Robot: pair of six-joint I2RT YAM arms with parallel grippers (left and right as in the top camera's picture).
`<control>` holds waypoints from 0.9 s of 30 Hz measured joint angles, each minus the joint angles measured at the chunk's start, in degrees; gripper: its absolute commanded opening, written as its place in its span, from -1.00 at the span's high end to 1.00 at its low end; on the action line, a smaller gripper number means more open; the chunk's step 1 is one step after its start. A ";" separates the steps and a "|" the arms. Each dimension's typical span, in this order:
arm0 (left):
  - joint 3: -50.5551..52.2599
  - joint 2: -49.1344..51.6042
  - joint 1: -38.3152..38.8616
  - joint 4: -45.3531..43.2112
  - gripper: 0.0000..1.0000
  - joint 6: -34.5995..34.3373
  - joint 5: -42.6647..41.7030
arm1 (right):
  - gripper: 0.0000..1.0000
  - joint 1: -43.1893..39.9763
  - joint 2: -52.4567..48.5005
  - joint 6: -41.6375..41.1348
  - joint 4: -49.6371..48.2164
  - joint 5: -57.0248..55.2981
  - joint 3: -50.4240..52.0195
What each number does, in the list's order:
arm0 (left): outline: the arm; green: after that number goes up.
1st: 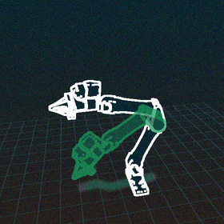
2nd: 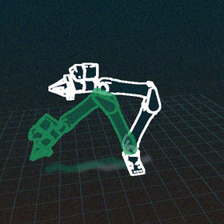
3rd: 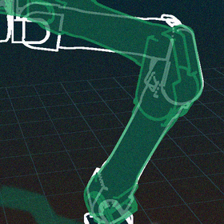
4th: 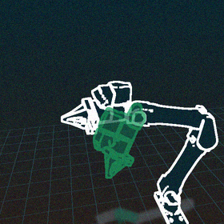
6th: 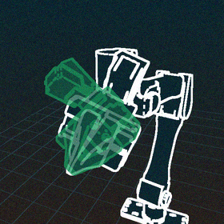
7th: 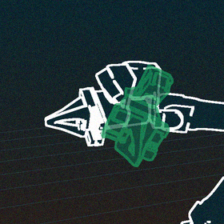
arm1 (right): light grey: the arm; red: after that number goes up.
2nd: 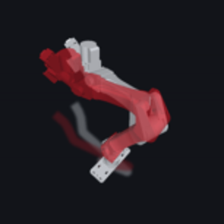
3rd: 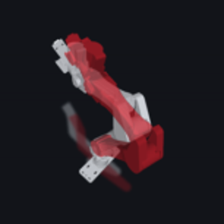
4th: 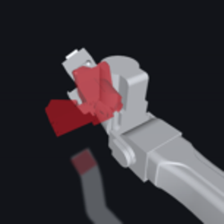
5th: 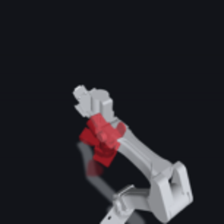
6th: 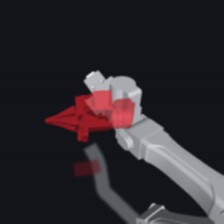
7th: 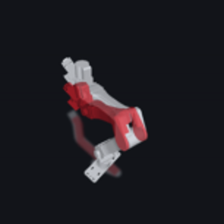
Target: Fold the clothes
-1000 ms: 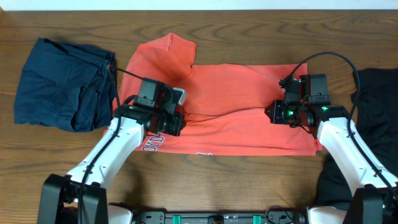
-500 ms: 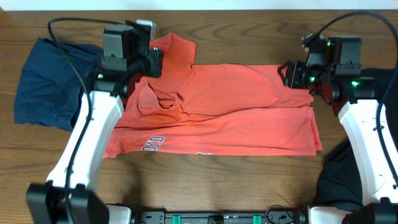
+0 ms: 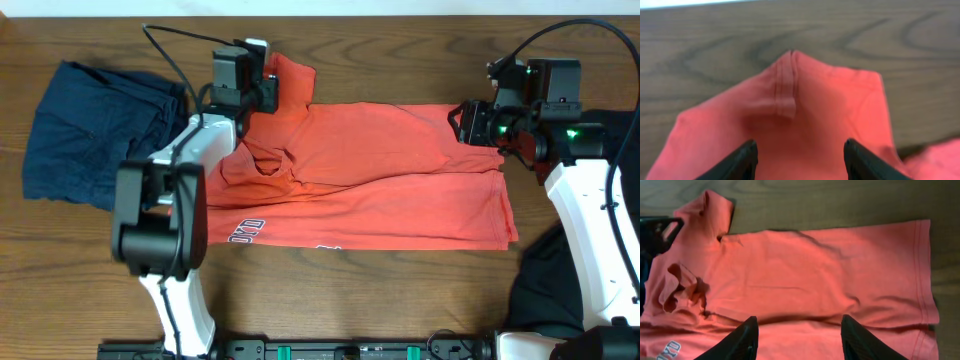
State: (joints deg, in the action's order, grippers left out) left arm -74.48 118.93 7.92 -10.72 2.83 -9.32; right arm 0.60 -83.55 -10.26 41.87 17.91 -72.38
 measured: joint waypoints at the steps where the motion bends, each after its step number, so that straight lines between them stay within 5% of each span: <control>1: 0.00 1.07 0.00 -1.40 -0.13 0.02 0.31 | -0.03 0.00 0.00 0.00 0.35 -0.02 0.00; 13: 0.00 8.63 0.00 -12.22 -0.12 0.00 3.34 | 0.06 0.00 0.00 0.00 1.05 0.00 0.02; 17: 0.00 9.25 0.00 -12.31 0.29 -0.28 3.76 | 0.07 0.00 0.00 0.00 1.05 -0.02 0.02; 19: 0.00 9.60 0.00 -12.26 0.78 -0.39 3.85 | 0.08 0.00 0.00 0.00 1.05 -0.02 0.02; 20: 0.00 9.73 0.00 -12.28 0.88 -0.37 3.82 | 0.08 0.00 0.00 0.00 1.07 -0.04 0.02; 27: 0.00 9.51 0.00 -12.11 0.88 -2.93 3.69 | 0.08 0.00 0.00 0.00 1.16 -0.81 0.02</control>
State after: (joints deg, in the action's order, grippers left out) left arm -74.48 128.44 7.92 -22.83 -0.10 -5.63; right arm 0.60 -83.55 -10.26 43.03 17.10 -72.36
